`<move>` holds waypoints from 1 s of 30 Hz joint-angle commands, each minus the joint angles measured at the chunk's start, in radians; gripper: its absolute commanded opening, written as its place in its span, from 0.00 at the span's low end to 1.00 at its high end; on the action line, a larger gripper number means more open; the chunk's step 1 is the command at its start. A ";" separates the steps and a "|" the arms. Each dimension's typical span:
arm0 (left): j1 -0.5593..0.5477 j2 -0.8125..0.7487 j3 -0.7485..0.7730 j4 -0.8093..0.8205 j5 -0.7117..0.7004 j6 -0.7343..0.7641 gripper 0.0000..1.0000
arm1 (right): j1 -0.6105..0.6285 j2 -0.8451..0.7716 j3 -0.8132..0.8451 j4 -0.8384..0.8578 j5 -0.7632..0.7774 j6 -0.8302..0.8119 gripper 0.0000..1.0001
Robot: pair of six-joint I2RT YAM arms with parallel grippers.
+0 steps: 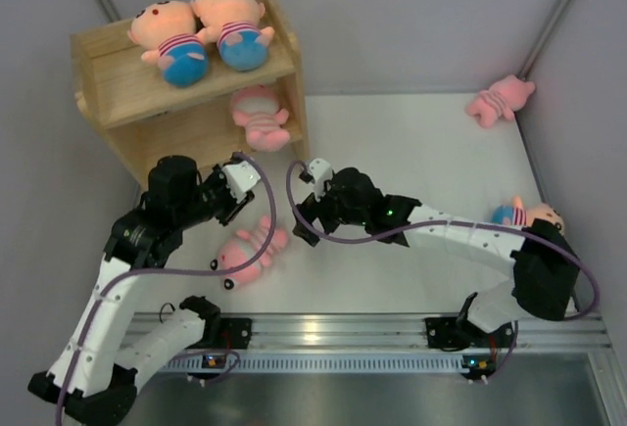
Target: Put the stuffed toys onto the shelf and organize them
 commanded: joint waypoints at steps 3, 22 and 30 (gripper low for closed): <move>0.003 -0.199 -0.044 -0.174 -0.102 -0.075 0.41 | -0.045 0.241 0.194 0.088 -0.178 -0.005 0.94; 0.215 -0.438 -0.112 -0.241 -0.108 -0.100 0.44 | -0.079 0.729 0.439 0.273 -0.568 0.117 0.76; 0.236 -0.455 -0.092 -0.240 -0.131 -0.095 0.43 | -0.050 0.672 0.352 0.333 -0.502 0.208 0.00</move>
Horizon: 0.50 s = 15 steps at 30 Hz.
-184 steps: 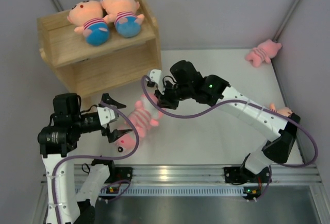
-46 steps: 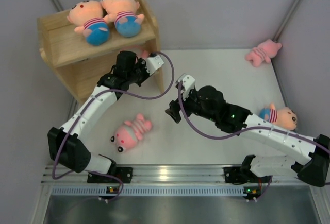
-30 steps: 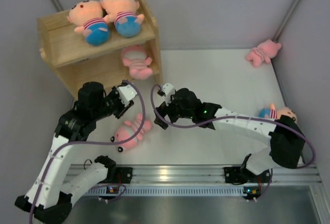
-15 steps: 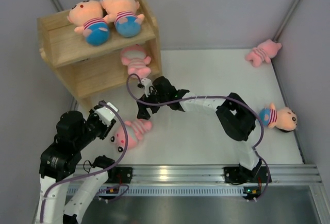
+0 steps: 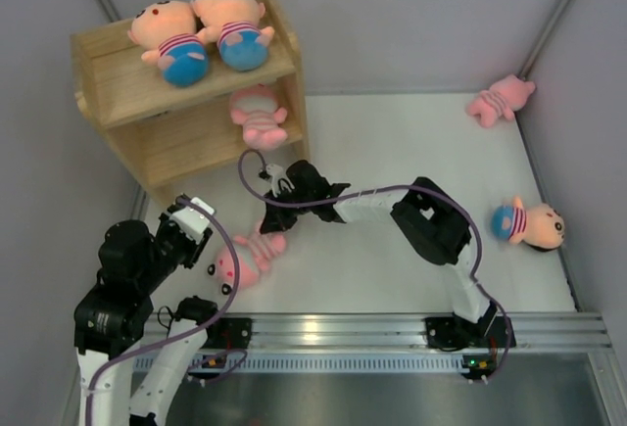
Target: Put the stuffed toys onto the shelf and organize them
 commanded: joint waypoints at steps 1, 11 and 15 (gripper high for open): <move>0.017 -0.013 0.024 0.008 -0.044 -0.013 0.43 | 0.020 -0.137 -0.078 0.104 0.069 0.076 0.00; 0.065 -0.004 0.178 0.061 -0.228 -0.066 0.41 | 0.196 -0.512 -0.070 -0.059 0.771 0.347 0.00; 0.086 -0.007 0.234 0.089 -0.282 -0.099 0.42 | 0.234 -0.537 0.009 -0.099 1.026 0.473 0.00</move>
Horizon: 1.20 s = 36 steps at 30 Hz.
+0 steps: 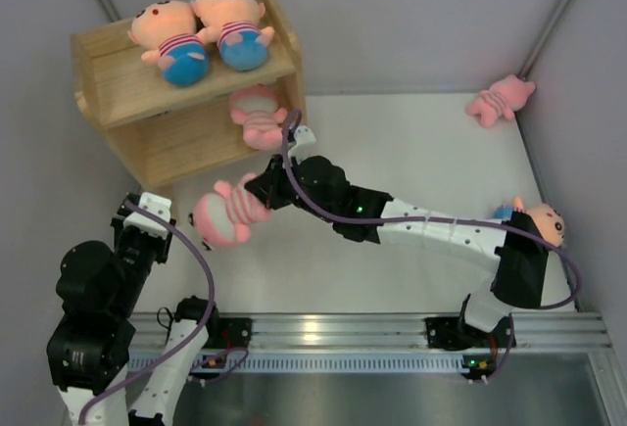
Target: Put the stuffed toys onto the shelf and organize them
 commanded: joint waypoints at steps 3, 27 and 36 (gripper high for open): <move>0.028 -0.011 0.067 0.077 -0.108 -0.054 0.41 | 0.031 -0.010 0.128 -0.027 0.408 0.221 0.00; 0.045 -0.083 -0.008 0.103 -0.122 -0.056 0.42 | 0.176 0.527 0.605 0.476 1.152 0.376 0.00; 0.026 -0.095 -0.051 0.117 -0.139 -0.039 0.42 | 0.180 0.621 0.688 0.633 1.216 0.249 0.00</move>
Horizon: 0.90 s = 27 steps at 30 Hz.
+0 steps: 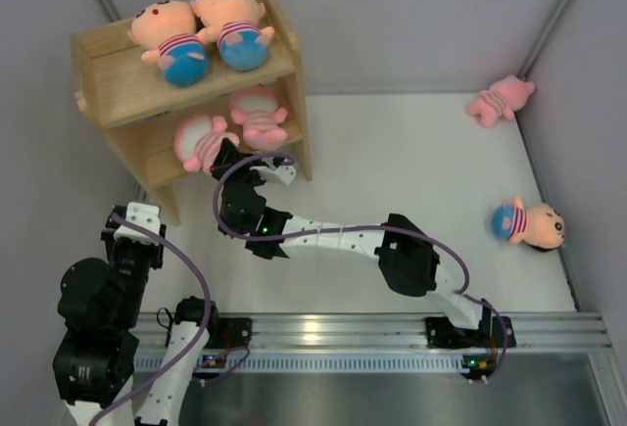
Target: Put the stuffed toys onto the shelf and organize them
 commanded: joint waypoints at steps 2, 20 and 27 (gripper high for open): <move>-0.008 -0.010 -0.022 0.076 -0.025 0.004 0.42 | 0.010 0.038 0.113 0.052 0.065 0.004 0.00; -0.048 0.284 0.053 0.100 0.088 0.064 0.60 | -0.061 -0.028 -0.002 -0.300 -0.197 0.248 0.60; -0.048 0.416 0.019 0.102 0.220 0.101 0.68 | -0.079 -0.282 -0.289 -0.235 -0.384 0.186 0.70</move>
